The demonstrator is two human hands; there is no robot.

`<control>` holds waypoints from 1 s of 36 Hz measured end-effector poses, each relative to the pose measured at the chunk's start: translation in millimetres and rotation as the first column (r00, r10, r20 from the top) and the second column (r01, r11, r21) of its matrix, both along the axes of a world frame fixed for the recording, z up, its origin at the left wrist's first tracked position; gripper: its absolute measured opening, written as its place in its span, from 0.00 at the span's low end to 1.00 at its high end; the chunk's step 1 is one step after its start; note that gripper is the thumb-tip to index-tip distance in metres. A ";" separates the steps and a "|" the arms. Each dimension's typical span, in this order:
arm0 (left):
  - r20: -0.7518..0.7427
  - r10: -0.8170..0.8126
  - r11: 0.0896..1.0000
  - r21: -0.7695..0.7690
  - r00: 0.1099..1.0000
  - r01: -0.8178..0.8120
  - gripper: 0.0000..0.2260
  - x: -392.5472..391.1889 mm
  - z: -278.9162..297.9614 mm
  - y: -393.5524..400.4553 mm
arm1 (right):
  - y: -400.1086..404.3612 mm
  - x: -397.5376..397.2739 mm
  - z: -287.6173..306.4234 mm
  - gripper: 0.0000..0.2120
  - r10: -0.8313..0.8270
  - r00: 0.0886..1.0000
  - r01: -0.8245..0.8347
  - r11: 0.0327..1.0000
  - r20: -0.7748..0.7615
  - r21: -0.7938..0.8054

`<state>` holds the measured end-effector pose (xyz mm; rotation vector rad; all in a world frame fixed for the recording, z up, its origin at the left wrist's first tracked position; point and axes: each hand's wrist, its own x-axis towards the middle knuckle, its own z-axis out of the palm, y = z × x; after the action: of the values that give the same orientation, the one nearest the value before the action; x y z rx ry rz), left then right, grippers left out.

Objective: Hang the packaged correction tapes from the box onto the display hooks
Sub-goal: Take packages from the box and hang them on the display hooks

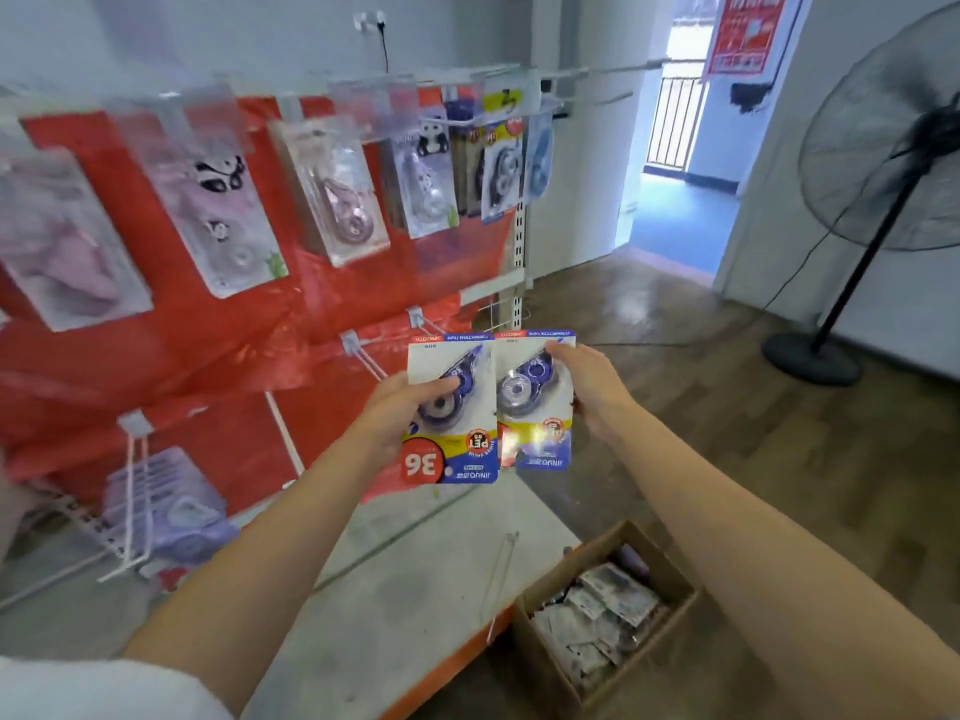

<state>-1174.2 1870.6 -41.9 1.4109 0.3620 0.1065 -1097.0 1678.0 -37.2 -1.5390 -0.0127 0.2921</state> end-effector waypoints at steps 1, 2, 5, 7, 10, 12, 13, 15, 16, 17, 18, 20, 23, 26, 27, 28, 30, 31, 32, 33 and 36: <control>0.018 0.000 1.000 -0.007 1.000 0.000 0.04 -1.3 3.8 3.4 | 5.0 -1.7 4.4 0.07 0.000 1.000 0.000 1.000 0.015 -0.008; 0.037 -0.001 1.000 -0.007 0.999 0.001 0.04 -3.1 7.6 7.6 | 9.8 -3.7 8.8 0.07 0.002 1.000 -0.001 1.000 0.030 -0.013; 0.089 0.006 1.000 0.008 0.996 -0.007 0.04 -8.8 17.9 20.3 | 22.8 -8.3 20.6 0.07 0.017 0.998 -0.016 0.999 0.055 -0.028; 0.104 0.000 1.000 0.008 0.995 -0.001 0.04 -13.2 22.8 27.7 | 30.9 -11.5 26.5 0.06 0.052 0.996 -0.050 0.998 0.067 -0.028; 0.103 -0.033 0.999 0.032 0.994 0.030 0.06 -19.6 24.6 36.7 | 44.5 -15.9 30.1 0.05 0.107 0.990 -0.102 0.993 0.087 -0.059; 0.076 -0.083 0.995 0.062 0.994 0.078 0.06 -23.3 23.4 40.7 | 55.7 -19.6 31.0 0.06 0.158 0.980 -0.146 0.984 0.123 -0.099; 0.063 -0.113 0.992 0.067 0.992 0.109 0.05 -24.9 23.0 41.1 | 61.7 -22.3 32.1 0.05 0.185 0.974 -0.170 0.979 0.130 -0.116; 0.060 -0.163 0.985 0.066 0.985 0.159 0.07 -26.3 21.8 41.8 | 74.1 -26.9 32.0 0.07 0.243 0.963 -0.225 0.963 0.117 -0.145; 0.067 -0.180 0.982 0.064 0.981 0.175 0.09 -27.1 22.3 42.2 | 79.1 -31.6 34.3 0.09 0.261 0.959 -0.244 0.959 0.113 -0.146; 0.076 -0.188 0.981 0.064 0.979 0.184 0.10 -28.0 22.3 44.1 | 83.4 -33.0 34.1 0.12 0.261 0.960 -0.247 0.960 0.102 -0.131; 0.084 -0.199 0.978 0.079 0.976 0.193 0.11 -29.7 23.5 46.2 | 86.5 -33.7 34.2 0.16 0.246 0.966 -0.237 0.966 0.080 -0.106; 0.070 -0.213 0.967 0.158 0.975 0.200 0.18 -32.1 25.6 53.4 | 87.6 -33.0 36.3 0.22 0.247 0.968 -0.245 0.968 0.032 -0.060; -0.086 -0.192 0.891 0.402 0.978 0.211 0.30 -39.3 34.6 65.8 | 85.8 -30.0 40.1 0.22 0.345 0.937 -0.337 0.934 0.051 -0.121; -0.186 -0.249 0.792 0.526 0.950 0.310 0.34 -44.7 41.4 72.9 | 85.5 -32.6 41.6 0.37 0.466 0.882 -0.439 0.866 0.069 -0.239; -0.206 -0.271 0.773 0.535 0.940 0.340 0.34 -45.9 42.4 73.6 | 86.6 -33.4 39.0 0.43 0.501 0.863 -0.467 0.839 0.062 -0.281; -0.218 -0.291 0.761 0.537 0.931 0.364 0.35 -47.8 44.0 73.5 | 87.7 -37.6 39.5 0.43 0.543 0.838 -0.499 0.807 0.063 -0.317; -0.248 -0.309 0.741 0.542 0.918 0.396 0.34 -49.0 42.3 74.4 | 89.5 -43.1 37.6 0.36 0.606 0.794 -0.551 0.748 0.042 -0.370; -0.260 -0.312 0.727 0.553 0.914 0.406 0.33 -50.0 41.0 74.4 | 91.1 -44.1 35.0 0.36 0.620 0.784 -0.558 0.729 0.035 -0.397; -0.266 -0.311 0.715 0.568 0.912 0.409 0.31 -52.2 39.6 73.5 | 92.0 -45.5 32.8 0.37 0.627 0.778 -0.558 0.717 0.036 -0.418; -0.265 -0.306 0.707 0.580 0.914 0.405 0.27 -53.7 36.7 72.6 | 93.0 -43.3 28.4 0.37 0.624 0.780 -0.548 0.713 0.040 -0.438; -0.217 -0.261 0.696 0.633 0.941 0.339 0.15 -58.9 26.6 69.1 | 94.2 -34.8 14.2 0.40 0.558 0.826 -0.466 0.751 0.074 -0.468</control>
<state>-1233.0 1939.7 -15.2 2.1850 0.1747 -0.1326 -1131.8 1772.2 -23.0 -1.9928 -0.5920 0.6028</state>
